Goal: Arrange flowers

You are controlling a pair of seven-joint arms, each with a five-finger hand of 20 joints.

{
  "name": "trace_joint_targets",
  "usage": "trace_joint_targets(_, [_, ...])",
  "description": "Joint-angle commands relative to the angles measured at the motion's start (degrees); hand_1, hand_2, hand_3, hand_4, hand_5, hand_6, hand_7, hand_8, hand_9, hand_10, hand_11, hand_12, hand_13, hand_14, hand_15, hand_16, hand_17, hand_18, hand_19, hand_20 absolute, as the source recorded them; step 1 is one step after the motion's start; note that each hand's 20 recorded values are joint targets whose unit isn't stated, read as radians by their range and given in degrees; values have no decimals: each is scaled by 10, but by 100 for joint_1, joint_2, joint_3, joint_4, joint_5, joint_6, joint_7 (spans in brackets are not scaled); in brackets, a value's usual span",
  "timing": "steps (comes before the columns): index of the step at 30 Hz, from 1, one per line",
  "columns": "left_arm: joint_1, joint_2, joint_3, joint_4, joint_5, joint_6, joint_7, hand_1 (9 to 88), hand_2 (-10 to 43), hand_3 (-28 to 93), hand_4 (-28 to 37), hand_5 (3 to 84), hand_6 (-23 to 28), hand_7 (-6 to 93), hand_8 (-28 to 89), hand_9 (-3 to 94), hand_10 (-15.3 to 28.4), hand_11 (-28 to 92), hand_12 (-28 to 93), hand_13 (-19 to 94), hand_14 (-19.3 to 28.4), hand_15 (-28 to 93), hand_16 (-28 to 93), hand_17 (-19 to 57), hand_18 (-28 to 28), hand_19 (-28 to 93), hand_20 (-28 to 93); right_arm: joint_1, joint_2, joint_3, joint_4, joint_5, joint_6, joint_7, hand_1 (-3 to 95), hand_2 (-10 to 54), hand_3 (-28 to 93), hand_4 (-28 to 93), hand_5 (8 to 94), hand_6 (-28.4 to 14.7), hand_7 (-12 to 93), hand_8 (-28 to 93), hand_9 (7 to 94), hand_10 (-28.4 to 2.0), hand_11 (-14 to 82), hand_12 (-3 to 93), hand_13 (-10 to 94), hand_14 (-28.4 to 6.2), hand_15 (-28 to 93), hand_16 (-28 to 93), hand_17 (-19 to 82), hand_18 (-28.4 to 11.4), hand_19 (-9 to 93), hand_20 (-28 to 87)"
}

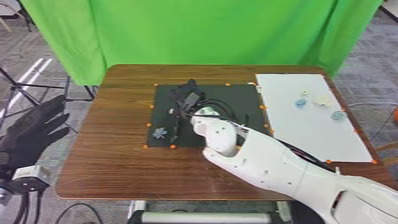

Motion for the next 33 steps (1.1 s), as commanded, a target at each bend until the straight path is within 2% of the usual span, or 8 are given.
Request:
trace_joint_targets(1, [65,-33,-6,5,-20,23,-41,237,-62,675,-282,207,6,160,-83,155,78,56,238,111,105,74,115,-134,176,317,100,106,9,39,-101,-193,-73,74,360,-95,829,-283,600,39,345,-86,681,-76,305,348,685,-24,667,358,241,-193,766,572])
trace_joint_targets(6, [92,-74,-1,-7,-13,28,-19,237,-62,676,-282,207,6,161,-83,155,78,56,238,111,106,76,115,-134,177,317,100,121,61,117,-247,-230,-164,150,352,-95,840,-283,590,40,342,-155,661,-78,330,325,666,-29,681,357,226,-197,762,579])
trace_joint_targets(10, [138,-122,-21,-24,-9,38,-6,237,-62,676,-282,206,6,161,-83,155,78,56,239,111,106,75,114,-134,177,317,100,100,144,317,-413,-180,-250,29,344,-95,849,-283,569,39,359,-183,617,-84,386,345,642,-37,710,362,216,-198,763,586])
trace_joint_targets(14, [233,-212,-80,-82,0,54,23,236,-63,677,-282,206,5,161,-83,156,78,56,239,111,106,75,114,-134,177,317,100,47,391,518,-751,-148,-340,-85,334,-95,871,-283,511,23,382,-184,456,-118,535,366,556,-61,791,367,200,-193,764,577])
trace_joint_targets(20, [283,-305,-81,-112,16,46,31,237,-61,675,-282,207,6,159,-83,155,78,57,238,111,106,76,115,-134,177,318,100,-130,1153,1112,-1198,-79,-228,53,321,-95,883,-283,477,13,402,-183,412,-130,557,378,528,-75,808,358,176,-193,756,575])
trace_joint_targets(24, [367,-369,-129,-161,29,53,70,236,-61,676,-282,206,6,160,-83,155,78,56,238,111,106,76,114,-134,176,318,100,-477,1956,1585,-1360,78,-286,416,308,-95,894,-283,417,-6,389,-175,379,-128,452,323,460,-79,720,279,149,-193,737,565])
trace_joint_targets(28, [449,-458,-163,-200,34,82,87,236,-61,677,-282,206,5,161,-83,155,78,59,239,111,106,77,114,-135,177,318,100,-1523,2620,2543,-1752,74,-142,906,295,-95,905,-283,339,-31,352,-154,295,-148,273,277,291,-99,570,177,104,-192,684,515])
trace_joint_targets(33, [455,-480,-160,-202,44,52,90,236,-62,678,-282,206,6,161,-83,155,77,59,238,112,106,77,113,-135,177,319,100,-3047,3222,3944,-2400,192,-342,1576,292,-95,907,-283,311,-37,332,-144,275,-157,221,275,252,-115,491,174,86,-192,650,466])
